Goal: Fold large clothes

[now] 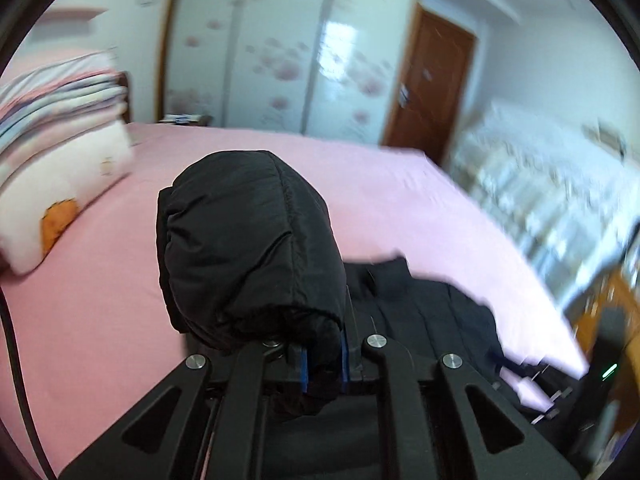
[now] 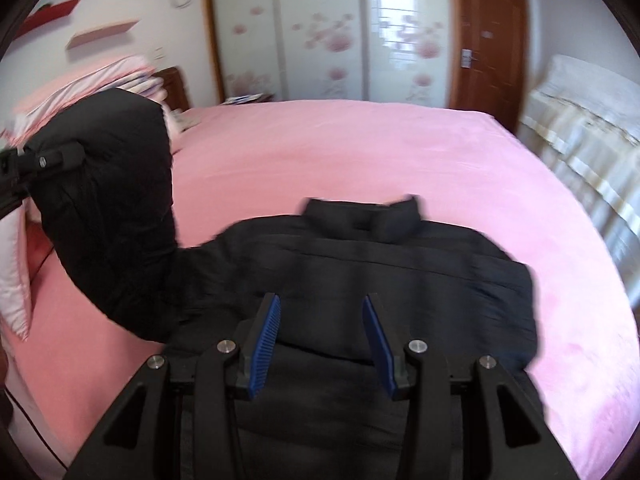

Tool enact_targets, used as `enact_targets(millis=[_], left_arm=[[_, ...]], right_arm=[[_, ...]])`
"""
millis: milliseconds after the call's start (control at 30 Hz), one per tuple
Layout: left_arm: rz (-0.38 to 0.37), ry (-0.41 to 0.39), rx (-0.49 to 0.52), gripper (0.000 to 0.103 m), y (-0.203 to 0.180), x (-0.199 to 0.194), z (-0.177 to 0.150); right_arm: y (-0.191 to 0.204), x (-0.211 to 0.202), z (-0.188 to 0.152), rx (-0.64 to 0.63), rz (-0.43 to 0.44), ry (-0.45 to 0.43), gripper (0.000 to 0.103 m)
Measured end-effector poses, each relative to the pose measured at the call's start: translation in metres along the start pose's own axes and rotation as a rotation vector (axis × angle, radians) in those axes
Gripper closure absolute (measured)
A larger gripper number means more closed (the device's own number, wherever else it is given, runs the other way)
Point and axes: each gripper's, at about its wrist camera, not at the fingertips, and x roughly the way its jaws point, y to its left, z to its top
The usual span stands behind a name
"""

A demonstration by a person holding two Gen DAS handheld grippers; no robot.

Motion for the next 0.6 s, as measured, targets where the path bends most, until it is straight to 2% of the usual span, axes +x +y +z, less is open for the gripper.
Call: enact_targets(millis=[67,167,233,267,300,433,467,600], left_arm=[[0.011,0.072,0.057,0.094,-0.046,0.025,-0.024],[0.035,0.165,0.131,0.092,-0.094,0.068,-0.055],[0.056,0.248,0.170,0.082,-0.100,0.099,-0.082],[0.059,0.285,0.174,0.073,-0.102,0.110,-0.094],[0.046,0.321,0.183,0.069,-0.110,0.119,-0.107],[0.019,0.323,0.245,0.038,-0.133,0.110,-0.143],[0.008,0.309,0.259,0.035,-0.132,0.100,-0.151],[-0.022,0.277,0.296,0.034,-0.144,0.087,-0.164]], right_arm=[[-0.027,-0.006,-0.006,0.027,-0.035,0.003,0.060],[-0.068,-0.012,-0.017,0.081,-0.072,0.026,0.059],[-0.089,-0.015,-0.022,0.109,-0.087,0.034,0.059],[-0.099,-0.016,-0.026,0.120,-0.094,0.037,0.059],[-0.107,-0.017,-0.029,0.132,-0.100,0.041,0.059],[-0.132,-0.015,-0.040,0.173,-0.102,0.067,0.059],[-0.136,-0.014,-0.041,0.181,-0.100,0.070,0.059],[-0.141,-0.008,-0.044,0.208,-0.074,0.085,0.059]])
